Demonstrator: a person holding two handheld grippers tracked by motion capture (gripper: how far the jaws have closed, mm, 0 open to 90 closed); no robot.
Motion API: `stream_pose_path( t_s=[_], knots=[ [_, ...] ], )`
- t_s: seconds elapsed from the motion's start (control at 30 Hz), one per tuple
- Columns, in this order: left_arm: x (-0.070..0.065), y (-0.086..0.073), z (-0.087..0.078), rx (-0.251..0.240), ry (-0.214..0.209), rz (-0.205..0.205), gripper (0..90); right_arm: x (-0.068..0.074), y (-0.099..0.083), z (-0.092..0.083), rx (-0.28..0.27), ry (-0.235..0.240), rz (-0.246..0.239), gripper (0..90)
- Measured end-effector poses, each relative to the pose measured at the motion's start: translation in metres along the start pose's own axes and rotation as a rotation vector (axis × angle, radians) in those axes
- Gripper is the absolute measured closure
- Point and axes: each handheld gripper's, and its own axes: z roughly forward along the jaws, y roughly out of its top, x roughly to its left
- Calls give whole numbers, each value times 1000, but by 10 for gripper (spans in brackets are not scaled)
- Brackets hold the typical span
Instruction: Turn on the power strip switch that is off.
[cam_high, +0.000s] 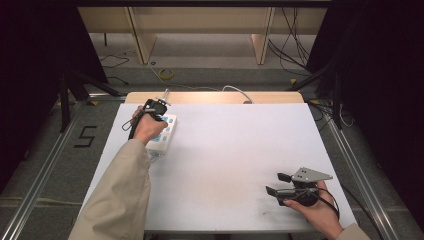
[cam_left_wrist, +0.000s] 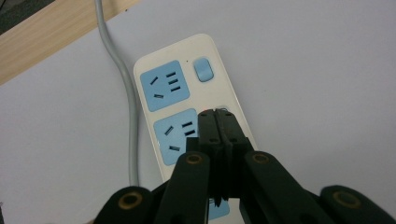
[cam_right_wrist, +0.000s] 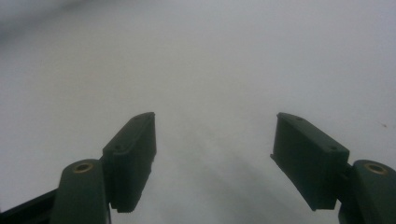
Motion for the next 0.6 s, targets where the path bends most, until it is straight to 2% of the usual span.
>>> stream_pose_path(
  t_s=[0.6],
  knots=[
    [1, 6, 12, 7, -2, -8, 898, 0, -1, 0, 1, 1, -3, 310]
  ],
)
